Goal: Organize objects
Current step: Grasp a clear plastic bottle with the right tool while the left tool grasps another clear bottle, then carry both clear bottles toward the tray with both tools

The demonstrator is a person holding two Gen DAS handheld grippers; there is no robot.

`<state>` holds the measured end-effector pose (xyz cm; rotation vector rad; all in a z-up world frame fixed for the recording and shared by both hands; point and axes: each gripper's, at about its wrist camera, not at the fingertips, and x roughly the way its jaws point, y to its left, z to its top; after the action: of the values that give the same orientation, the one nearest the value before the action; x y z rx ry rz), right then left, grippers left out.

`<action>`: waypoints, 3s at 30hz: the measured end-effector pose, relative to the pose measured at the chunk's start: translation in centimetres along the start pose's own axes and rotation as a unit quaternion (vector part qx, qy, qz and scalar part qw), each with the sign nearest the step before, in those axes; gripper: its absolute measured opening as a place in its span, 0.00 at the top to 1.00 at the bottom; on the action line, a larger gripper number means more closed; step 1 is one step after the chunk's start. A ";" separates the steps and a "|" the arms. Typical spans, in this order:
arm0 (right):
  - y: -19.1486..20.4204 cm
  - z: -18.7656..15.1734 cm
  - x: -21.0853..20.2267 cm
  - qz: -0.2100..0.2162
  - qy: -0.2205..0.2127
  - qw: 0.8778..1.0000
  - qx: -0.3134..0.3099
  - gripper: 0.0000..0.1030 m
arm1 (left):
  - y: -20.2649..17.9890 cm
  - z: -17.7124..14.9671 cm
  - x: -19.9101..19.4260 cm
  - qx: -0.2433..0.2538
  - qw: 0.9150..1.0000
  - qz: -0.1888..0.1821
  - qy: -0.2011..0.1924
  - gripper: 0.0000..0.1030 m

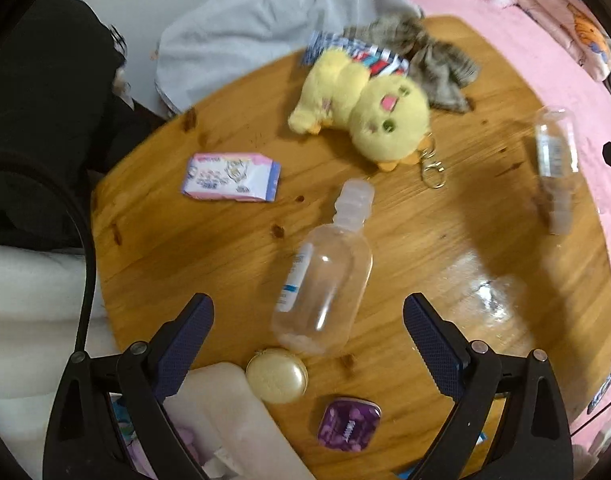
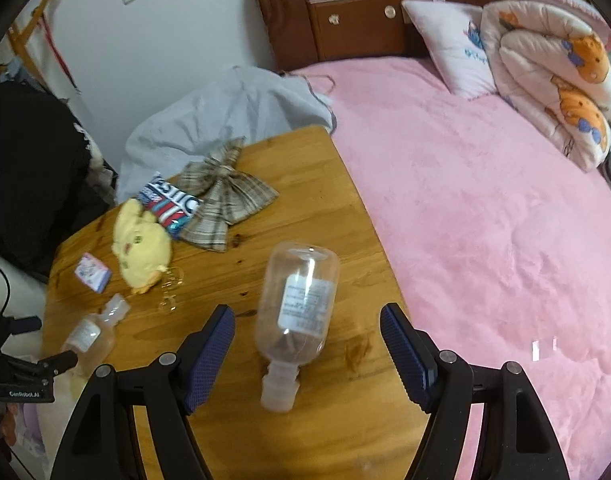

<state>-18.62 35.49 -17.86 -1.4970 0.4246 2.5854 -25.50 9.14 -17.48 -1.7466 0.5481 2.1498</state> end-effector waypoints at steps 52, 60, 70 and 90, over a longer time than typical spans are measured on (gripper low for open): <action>11.1 -6.5 -11.5 0.072 -0.031 0.996 -0.037 0.46 | 2.4 -8.5 -11.7 -0.093 0.985 -0.104 -0.097 0.41; 17.8 -8.6 -16.9 0.112 -0.053 0.989 -0.078 0.46 | 5.9 -13.4 -18.3 -0.116 0.972 -0.102 -0.174 0.41; 26.2 -11.8 -19.2 0.147 -0.041 0.979 -0.138 0.46 | 10.9 -18.5 -20.8 -0.146 0.961 -0.076 -0.223 0.40; 36.1 -16.2 -16.7 0.154 0.010 0.965 -0.211 0.46 | 16.9 -24.9 -17.0 -0.206 0.956 -0.066 -0.198 0.40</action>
<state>-5.67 -3.29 -4.60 -1.6991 0.1127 3.0568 -8.69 -17.69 -3.68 -1.4081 -0.1277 2.5491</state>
